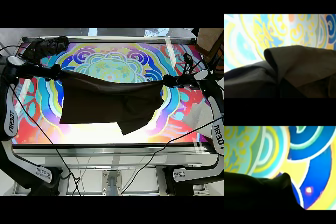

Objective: Fold the shirts.

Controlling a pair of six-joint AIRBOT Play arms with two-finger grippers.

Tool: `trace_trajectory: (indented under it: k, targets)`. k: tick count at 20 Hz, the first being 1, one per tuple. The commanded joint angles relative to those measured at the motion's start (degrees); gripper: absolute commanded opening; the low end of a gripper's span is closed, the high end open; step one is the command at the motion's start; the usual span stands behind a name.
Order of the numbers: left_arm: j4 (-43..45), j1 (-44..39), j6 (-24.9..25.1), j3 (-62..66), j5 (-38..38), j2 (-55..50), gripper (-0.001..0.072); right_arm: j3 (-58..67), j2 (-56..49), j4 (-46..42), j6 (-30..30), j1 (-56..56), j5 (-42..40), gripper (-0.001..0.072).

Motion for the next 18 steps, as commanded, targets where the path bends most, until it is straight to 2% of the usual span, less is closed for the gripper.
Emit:
trace_trajectory:
  k: [1, 2, 3, 4, 5, 9, 12, 14, 16, 18]
  targets:
    - [0.26, -0.26, 0.46, -0.02, 9.27, -1.29, 0.0038, -0.17, -1.07, -0.35, 0.81, 1.22, -12.68, 0.0027]
    - [0.31, -0.24, 0.5, -0.02, 9.35, -1.29, 0.0156, -0.13, -1.05, -0.31, 0.79, 1.22, -12.59, 0.0091]
    - [0.26, -0.26, 0.5, -0.02, 9.29, -1.29, 0.0334, -0.13, -1.05, -0.17, 0.79, 1.22, -12.37, 0.0252]
    - [0.09, -0.26, 0.46, -0.02, 9.14, -1.27, 0.0514, -0.13, -0.98, -0.2, 0.76, 1.22, -12.22, 0.0335]
    - [-0.15, -0.22, 0.42, 0.17, 8.55, -1.27, 0.0549, -0.11, -0.66, -0.17, 0.72, 1.22, -12.26, 0.0336]
    - [-2.56, -0.22, 1.03, 6.95, 4.68, -1.27, 0.0549, 2.05, 3.37, -1.09, 0.07, 1.09, -12.52, 0.0335]
    - [-7.91, -0.24, 8.41, 20.76, -4.96, -0.94, 0.0528, 5.05, 9.99, -5.4, -2.95, 1.09, -9.14, 0.0332]
    - [-11.72, -0.26, 13.31, 26.49, -9.62, 2.32, 0.0408, 5.33, 16.72, -6.71, -6.03, 1.01, -6.84, 0.033]
    - [-12.31, -0.31, 18.21, 25.35, -12.48, 9.33, 0.0385, 5.25, 23.56, -7.41, -6.16, 0.74, -2.4, 0.033]
    - [-12.15, -0.31, 22.01, 22.77, -17.59, 16.9, 0.0164, 5.22, 29.83, -11.34, -5.62, 0.74, 3.74, 0.0329]
